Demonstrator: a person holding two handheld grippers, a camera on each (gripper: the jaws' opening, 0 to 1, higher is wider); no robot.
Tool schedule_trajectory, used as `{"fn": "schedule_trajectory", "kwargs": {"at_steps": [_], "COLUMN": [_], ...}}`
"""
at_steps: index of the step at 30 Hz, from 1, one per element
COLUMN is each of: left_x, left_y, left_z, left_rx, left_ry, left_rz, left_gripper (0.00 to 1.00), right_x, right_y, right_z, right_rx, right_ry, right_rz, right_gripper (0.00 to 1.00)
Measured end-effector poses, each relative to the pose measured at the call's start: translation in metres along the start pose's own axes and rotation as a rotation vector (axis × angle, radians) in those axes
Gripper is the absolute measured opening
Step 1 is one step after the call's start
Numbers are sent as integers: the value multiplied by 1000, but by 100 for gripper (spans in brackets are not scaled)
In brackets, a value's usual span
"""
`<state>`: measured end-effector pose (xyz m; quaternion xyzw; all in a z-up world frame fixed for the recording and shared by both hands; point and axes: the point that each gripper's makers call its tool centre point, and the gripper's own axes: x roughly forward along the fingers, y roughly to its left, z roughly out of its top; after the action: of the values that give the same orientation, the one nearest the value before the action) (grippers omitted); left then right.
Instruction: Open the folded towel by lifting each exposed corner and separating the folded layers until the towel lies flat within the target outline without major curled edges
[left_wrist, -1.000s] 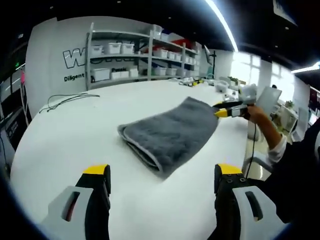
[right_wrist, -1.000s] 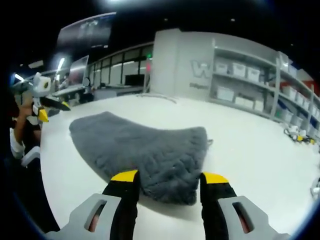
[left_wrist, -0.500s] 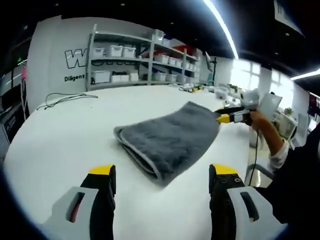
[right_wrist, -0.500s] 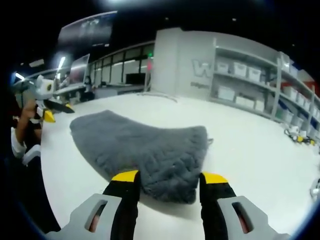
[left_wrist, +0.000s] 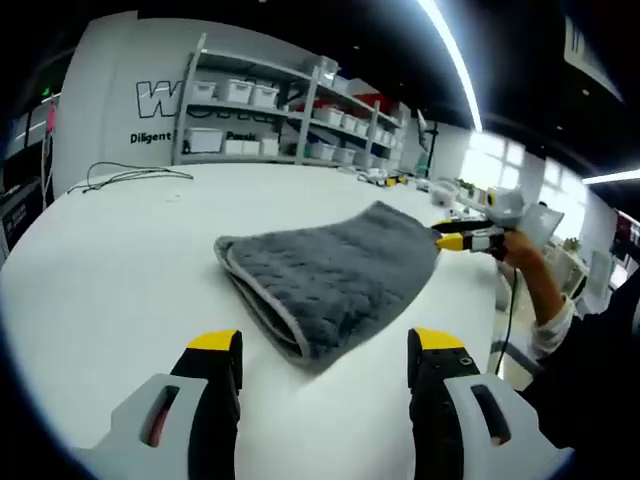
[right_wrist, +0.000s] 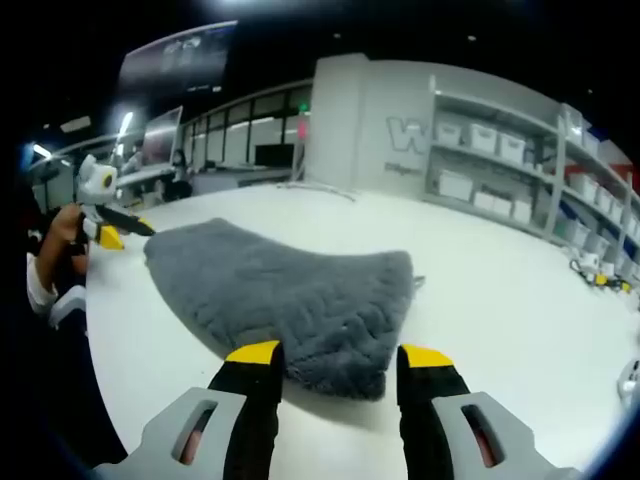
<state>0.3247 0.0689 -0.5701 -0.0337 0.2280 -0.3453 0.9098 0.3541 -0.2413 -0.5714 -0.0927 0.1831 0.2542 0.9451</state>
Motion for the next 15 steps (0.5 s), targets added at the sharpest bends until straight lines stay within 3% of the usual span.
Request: {"fn": "schedule_trajectory", "kwargs": {"at_steps": [9,15], "left_x": [10,13], "left_y": [3,7], "left_z": [0,3], "left_rx": [49,89], "left_ry": [-8,-36], "left_rz": [36,77], "left_gripper": [65,57], "right_x": [-2,-3], "right_y": [-2,-1], "right_z": [-3,-3], "right_rx": [69,73], "right_ry": [9,8], "right_rz": [31,48], "right_gripper": [39,39]}}
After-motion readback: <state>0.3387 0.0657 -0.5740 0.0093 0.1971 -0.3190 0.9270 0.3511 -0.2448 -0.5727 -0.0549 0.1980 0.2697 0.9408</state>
